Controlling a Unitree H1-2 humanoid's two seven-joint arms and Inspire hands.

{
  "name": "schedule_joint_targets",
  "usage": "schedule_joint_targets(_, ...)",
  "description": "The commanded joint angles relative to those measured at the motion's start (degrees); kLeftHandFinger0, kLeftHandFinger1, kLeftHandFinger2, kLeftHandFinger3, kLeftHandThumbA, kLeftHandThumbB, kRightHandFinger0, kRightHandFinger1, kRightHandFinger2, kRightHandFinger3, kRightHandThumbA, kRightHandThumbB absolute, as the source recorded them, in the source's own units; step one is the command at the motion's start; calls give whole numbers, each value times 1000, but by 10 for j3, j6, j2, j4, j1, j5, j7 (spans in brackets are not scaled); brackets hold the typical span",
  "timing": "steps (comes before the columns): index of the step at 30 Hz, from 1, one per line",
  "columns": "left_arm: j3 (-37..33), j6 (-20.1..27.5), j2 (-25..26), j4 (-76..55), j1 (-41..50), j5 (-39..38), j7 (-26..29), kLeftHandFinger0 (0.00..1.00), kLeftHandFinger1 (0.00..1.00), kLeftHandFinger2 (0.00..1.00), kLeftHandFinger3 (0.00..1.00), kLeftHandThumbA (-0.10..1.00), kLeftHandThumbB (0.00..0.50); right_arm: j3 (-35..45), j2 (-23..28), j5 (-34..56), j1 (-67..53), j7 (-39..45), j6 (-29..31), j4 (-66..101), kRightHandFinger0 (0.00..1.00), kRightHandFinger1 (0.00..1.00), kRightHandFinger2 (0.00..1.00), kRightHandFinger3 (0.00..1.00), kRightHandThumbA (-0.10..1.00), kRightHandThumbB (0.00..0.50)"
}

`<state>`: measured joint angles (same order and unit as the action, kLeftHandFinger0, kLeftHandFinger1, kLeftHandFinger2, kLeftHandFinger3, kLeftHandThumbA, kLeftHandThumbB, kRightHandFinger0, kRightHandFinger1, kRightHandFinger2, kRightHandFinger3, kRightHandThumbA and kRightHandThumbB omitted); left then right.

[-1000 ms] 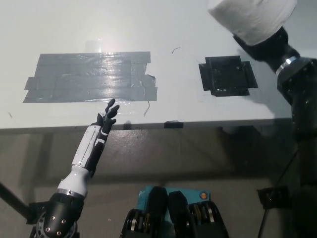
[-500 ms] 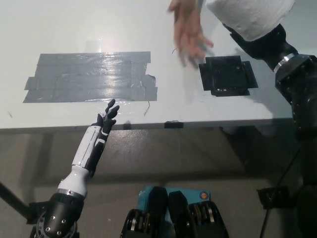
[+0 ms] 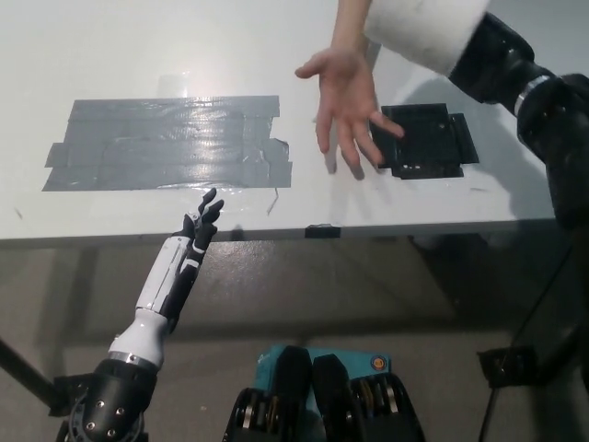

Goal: A toilet paper roll is kept on the black spot on the desk infront of the robot and the robot inserts its right thumb into the hole in the centre to grab the roll. Then it passes the roll to a person.

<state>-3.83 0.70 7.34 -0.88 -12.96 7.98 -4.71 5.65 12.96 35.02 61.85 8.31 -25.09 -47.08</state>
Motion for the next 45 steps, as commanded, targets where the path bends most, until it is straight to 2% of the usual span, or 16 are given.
schedule_joint_targets(1,-5,-1,10,-20,-11,8,-7,1000,1000,1000,1000,988,41,-61,22,-134,90,-40,71,-36,55,640,1000,1000,-100,124)
schedule_joint_targets(3,-5,1,11,-19,-11,9,-6,1000,1000,1000,1000,986,39,-72,21,-146,105,-43,74,-56,114,721,1000,1000,-100,127)
schedule_joint_targets(6,-5,2,11,-17,-14,10,-6,1000,1000,1000,1000,983,38,-112,18,-190,132,-49,88,-87,89,625,1000,1000,-100,171)
schedule_joint_targets(10,-6,-1,11,-20,-9,10,-7,1000,1000,1000,1000,981,34,-156,6,-235,141,-59,102,-98,83,606,971,1000,-100,170)
schedule_joint_targets(18,-7,-3,10,-22,-5,5,-7,1000,1000,1000,1000,956,56,-235,-15,-323,157,-71,146,-171,79,559,862,816,-100,203)
schedule_joint_targets(21,-8,-7,10,-25,-6,7,-8,1000,1000,1000,1000,956,52,-263,-19,-350,154,-72,159,-191,68,600,907,853,-100,186)
schedule_joint_targets(24,-8,-7,12,-25,-7,6,-10,1000,1000,1000,1000,957,52,-279,-23,-367,153,-69,162,-203,128,672,936,876,-100,213)
schedule_joint_targets(27,-10,-6,15,-27,-7,10,-10,1000,1000,1000,1000,958,38,-308,-19,-393,151,-24,160,-205,61,593,890,935,-100,193)
schedule_joint_targets(28,-11,-3,15,-26,-7,10,-10,1000,1000,1000,1000,960,32,-323,-16,-404,152,0,157,-207,61,582,900,1000,-100,223)
schedule_joint_targets(29,-10,-1,17,-23,-8,9,-9,1000,1000,1000,1000,961,33,-334,-16,-409,157,26,149,-217,240,648,933,1000,-7,247)
schedule_joint_targets(30,-10,-2,16,-23,-8,9,-9,1000,1000,1000,1000,962,39,-332,-16,-405,159,37,143,-220,546,938,1000,1000,47,305)
schedule_joint_targets(31,-10,-4,16,-24,-8,9,-8,1000,1000,1000,1000,963,40,-332,-16,-402,161,57,134,-223,855,1000,1000,1000,106,329)
schedule_joint_targets(32,-11,-6,16,-25,-8,9,-8,1000,1000,1000,1000,964,40,-334,-15,-405,161,67,133,-224,862,1000,1000,1000,124,323)
schedule_joint_targets(34,-12,-6,16,-25,-7,9,-9,1000,1000,1000,1000,964,38,-352,-10,-422,160,106,137,-225,1000,1000,1000,1000,293,326)
schedule_joint_targets(38,-13,-7,17,-26,-6,9,-9,1000,1000,1000,1000,961,34,-360,1,-436,156,123,114,-209,1000,1000,1000,1000,559,488)
schedule_joint_targets(45,-13,-8,16,-26,-5,8,-8,1000,1000,1000,1000,959,44,-332,33,-437,147,131,125,-143,1000,1000,1000,1000,753,500)
